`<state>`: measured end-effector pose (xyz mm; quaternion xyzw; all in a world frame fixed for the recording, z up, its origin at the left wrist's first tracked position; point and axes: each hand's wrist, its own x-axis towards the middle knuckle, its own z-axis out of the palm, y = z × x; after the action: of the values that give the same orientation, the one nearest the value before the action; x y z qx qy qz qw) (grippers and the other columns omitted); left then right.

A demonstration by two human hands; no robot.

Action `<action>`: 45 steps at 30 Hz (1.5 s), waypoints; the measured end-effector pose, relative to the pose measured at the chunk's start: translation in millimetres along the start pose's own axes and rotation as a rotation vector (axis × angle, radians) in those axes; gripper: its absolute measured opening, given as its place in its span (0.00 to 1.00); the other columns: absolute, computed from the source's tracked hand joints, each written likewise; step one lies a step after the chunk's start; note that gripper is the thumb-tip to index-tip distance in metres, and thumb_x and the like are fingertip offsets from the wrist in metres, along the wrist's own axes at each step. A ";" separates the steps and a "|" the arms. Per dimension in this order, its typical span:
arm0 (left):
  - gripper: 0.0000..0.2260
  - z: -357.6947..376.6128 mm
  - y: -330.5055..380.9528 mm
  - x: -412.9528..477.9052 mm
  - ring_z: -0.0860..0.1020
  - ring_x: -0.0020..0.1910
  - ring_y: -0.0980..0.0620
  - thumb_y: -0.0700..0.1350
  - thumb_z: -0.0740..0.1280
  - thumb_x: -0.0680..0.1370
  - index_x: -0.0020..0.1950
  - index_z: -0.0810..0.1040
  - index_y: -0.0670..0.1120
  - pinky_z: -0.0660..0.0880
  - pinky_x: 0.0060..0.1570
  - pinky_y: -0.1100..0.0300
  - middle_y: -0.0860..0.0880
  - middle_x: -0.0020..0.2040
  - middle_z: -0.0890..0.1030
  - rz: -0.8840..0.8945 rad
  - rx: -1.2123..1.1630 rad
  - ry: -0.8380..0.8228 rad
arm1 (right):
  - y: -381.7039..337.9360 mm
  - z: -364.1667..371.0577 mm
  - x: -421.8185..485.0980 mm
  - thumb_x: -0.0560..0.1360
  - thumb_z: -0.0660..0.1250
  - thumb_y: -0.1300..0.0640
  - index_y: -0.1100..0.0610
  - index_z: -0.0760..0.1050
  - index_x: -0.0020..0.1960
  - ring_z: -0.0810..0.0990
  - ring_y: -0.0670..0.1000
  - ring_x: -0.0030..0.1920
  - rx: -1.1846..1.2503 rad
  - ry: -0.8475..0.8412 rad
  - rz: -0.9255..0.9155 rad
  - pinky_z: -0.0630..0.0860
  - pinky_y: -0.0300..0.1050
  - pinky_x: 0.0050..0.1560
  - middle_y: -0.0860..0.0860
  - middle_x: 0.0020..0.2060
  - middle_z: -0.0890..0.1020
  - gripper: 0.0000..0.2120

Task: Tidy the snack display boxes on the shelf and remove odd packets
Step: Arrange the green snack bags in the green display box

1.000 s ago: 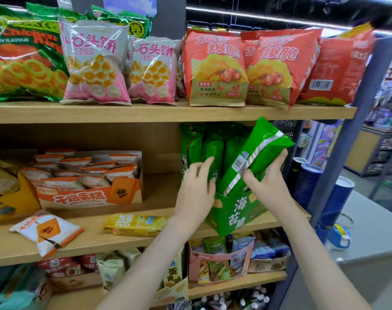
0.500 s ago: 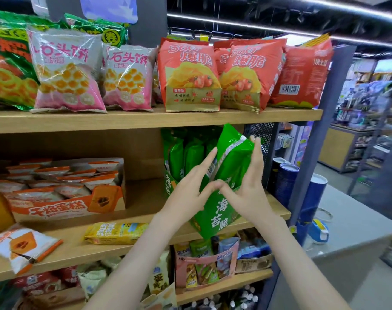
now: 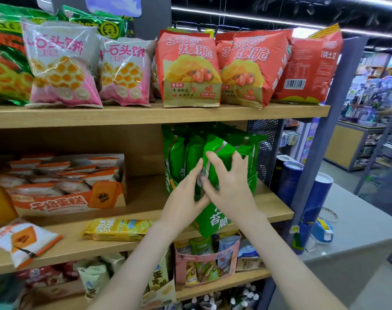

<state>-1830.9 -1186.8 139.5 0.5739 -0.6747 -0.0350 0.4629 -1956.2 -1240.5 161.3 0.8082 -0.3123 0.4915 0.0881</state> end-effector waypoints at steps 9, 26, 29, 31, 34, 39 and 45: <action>0.21 -9.4 -19.0 6.7 0.70 0.62 0.52 0.46 0.58 0.80 0.73 0.68 0.47 0.68 0.64 0.52 0.47 0.62 0.75 0.102 0.168 0.250 | 12.2 8.9 0.4 0.76 0.61 0.48 0.49 0.64 0.69 0.52 0.61 0.75 0.046 -0.028 0.037 0.51 0.72 0.70 0.57 0.68 0.59 0.22; 0.24 -14.7 -25.0 46.3 0.74 0.60 0.41 0.54 0.69 0.76 0.69 0.70 0.46 0.72 0.59 0.43 0.45 0.54 0.80 -0.363 0.154 0.016 | 11.1 33.2 -22.5 0.78 0.56 0.39 0.41 0.41 0.78 0.37 0.59 0.77 -0.049 -0.023 0.022 0.51 0.72 0.70 0.61 0.76 0.43 0.35; 0.19 -21.3 -26.8 48.1 0.77 0.52 0.47 0.54 0.71 0.74 0.62 0.76 0.47 0.76 0.52 0.50 0.49 0.47 0.81 -0.378 0.071 -0.013 | 13.9 33.4 -23.6 0.76 0.58 0.38 0.41 0.42 0.78 0.36 0.58 0.77 -0.042 -0.025 0.009 0.50 0.72 0.70 0.60 0.76 0.43 0.37; 0.19 -25.8 -28.1 47.4 0.78 0.50 0.49 0.56 0.73 0.72 0.58 0.78 0.48 0.78 0.48 0.52 0.49 0.48 0.82 -0.390 0.013 0.015 | 15.1 33.4 -23.4 0.75 0.60 0.38 0.42 0.44 0.78 0.36 0.57 0.77 -0.040 -0.021 0.013 0.50 0.73 0.69 0.60 0.76 0.44 0.37; 0.19 -29.7 -30.9 43.2 0.76 0.55 0.50 0.57 0.75 0.70 0.56 0.78 0.49 0.77 0.48 0.54 0.51 0.47 0.80 -0.369 0.000 0.054 | 15.8 34.6 -23.0 0.75 0.60 0.39 0.43 0.47 0.77 0.37 0.57 0.77 -0.033 -0.018 0.021 0.48 0.73 0.68 0.61 0.76 0.46 0.36; 0.22 -35.9 -40.3 36.4 0.71 0.60 0.47 0.55 0.76 0.68 0.57 0.74 0.52 0.73 0.48 0.58 0.48 0.56 0.74 -0.322 -0.043 0.102 | 16.6 38.1 -23.2 0.75 0.61 0.41 0.43 0.47 0.77 0.37 0.57 0.77 -0.010 -0.001 0.012 0.49 0.73 0.69 0.60 0.76 0.45 0.36; 0.21 -43.8 -40.5 32.4 0.75 0.53 0.59 0.53 0.76 0.70 0.59 0.74 0.51 0.69 0.41 0.76 0.53 0.56 0.77 -0.233 -0.064 0.069 | 14.8 41.1 -22.9 0.75 0.61 0.42 0.44 0.48 0.77 0.38 0.57 0.78 -0.015 0.008 0.015 0.51 0.74 0.69 0.60 0.76 0.46 0.36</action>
<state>-1769.0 -1205.5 160.0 0.6340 -0.5859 -0.0903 0.4967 -1942.0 -1261.1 118.8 0.8032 -0.3218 0.4929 0.0914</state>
